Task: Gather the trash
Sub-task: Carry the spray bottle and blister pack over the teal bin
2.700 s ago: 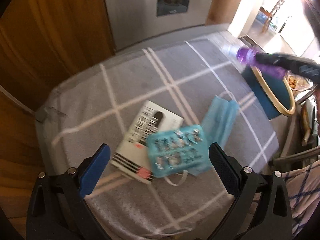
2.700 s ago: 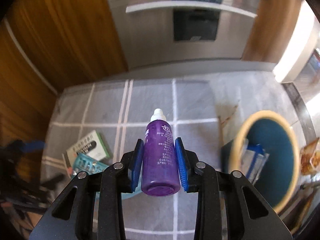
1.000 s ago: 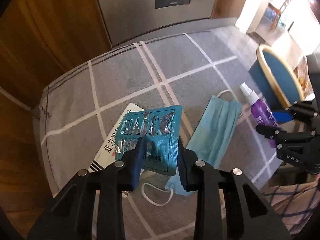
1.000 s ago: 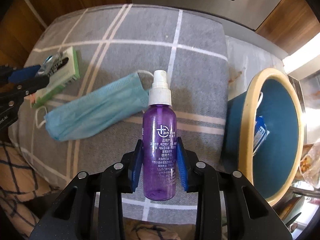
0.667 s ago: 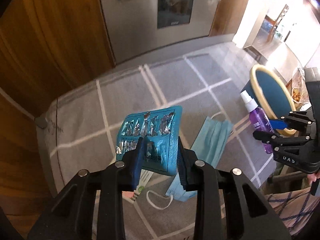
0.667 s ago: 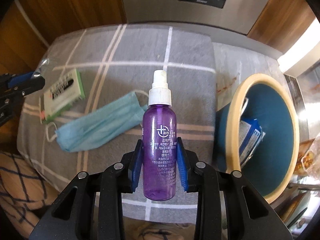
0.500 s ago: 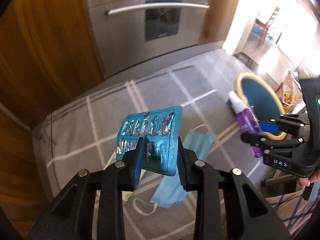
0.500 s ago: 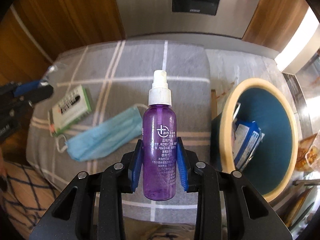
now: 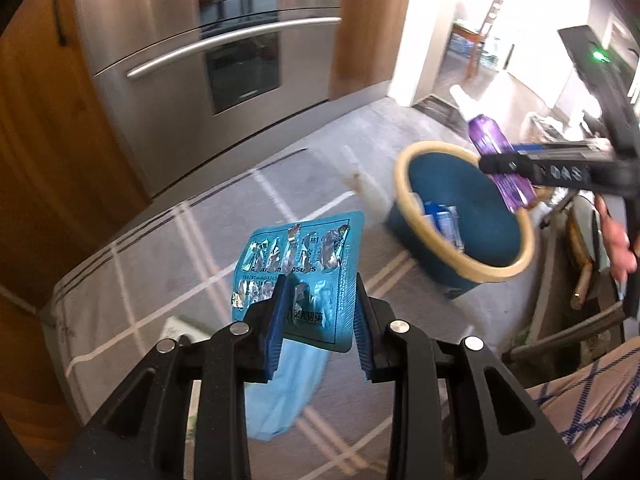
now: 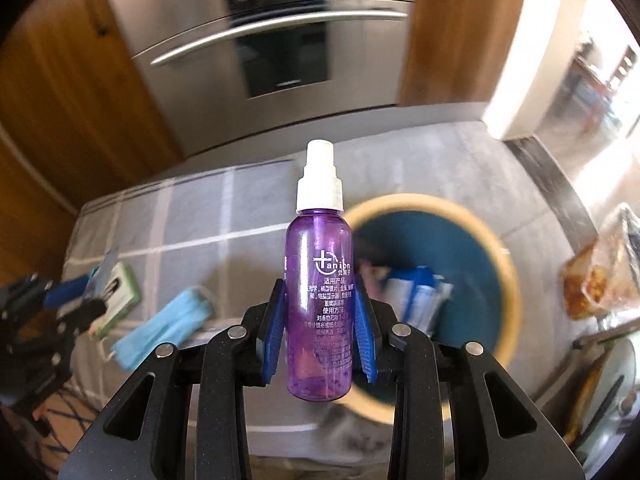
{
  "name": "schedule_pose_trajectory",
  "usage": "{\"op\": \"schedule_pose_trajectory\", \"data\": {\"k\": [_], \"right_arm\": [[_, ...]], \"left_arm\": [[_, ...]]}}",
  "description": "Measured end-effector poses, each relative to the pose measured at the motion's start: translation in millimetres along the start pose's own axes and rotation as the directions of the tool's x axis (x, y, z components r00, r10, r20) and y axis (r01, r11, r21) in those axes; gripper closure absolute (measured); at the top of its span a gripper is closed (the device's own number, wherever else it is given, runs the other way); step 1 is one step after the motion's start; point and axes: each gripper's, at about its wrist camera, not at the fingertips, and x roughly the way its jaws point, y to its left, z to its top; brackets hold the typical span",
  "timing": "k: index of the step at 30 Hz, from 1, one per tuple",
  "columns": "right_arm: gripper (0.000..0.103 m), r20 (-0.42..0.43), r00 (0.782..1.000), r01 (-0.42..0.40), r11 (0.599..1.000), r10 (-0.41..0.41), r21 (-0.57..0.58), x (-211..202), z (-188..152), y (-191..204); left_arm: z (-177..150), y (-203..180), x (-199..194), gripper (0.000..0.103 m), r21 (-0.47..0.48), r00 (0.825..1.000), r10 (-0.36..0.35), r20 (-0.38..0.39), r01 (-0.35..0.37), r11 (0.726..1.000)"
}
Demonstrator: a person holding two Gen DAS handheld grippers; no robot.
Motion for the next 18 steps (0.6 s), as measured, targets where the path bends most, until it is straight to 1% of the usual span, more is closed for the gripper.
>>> {"op": "schedule_pose_trajectory", "data": {"k": [3, 6, 9, 12, 14, 18], "right_arm": [[0.069, 0.001, 0.997, 0.073, 0.997, -0.073, 0.009, 1, -2, -34], [0.069, -0.033, 0.996, 0.087, 0.993, -0.084, 0.078, 10, -7, -69], [0.069, -0.087, 0.993, 0.095, 0.981, -0.081, 0.168, 25, -17, -98], [0.069, -0.141, 0.987, 0.105, 0.968, -0.074, 0.227, 41, -24, -112], [0.069, -0.156, 0.987, 0.082, 0.959, -0.041, 0.27, 46, -27, -121], [0.069, -0.165, 0.986, 0.081, 0.951, -0.031, 0.299, 52, -29, -129]], "left_arm": [[10, -25, 7, 0.073, 0.033, 0.998, -0.057, -0.011, 0.058, 0.998], [23, -53, 19, 0.073, 0.066, 0.993, -0.112, -0.02, 0.113, 0.991], [37, -85, 36, 0.073, 0.126, 0.99, -0.139, -0.019, 0.141, 0.982], [42, -117, 53, 0.073, 0.18, 0.986, -0.166, -0.03, 0.169, 0.969], [43, -131, 66, 0.073, 0.219, 0.985, -0.163, -0.049, 0.17, 0.961], [43, -158, 86, 0.073, 0.312, 0.989, -0.135, -0.059, 0.146, 0.939]]}}
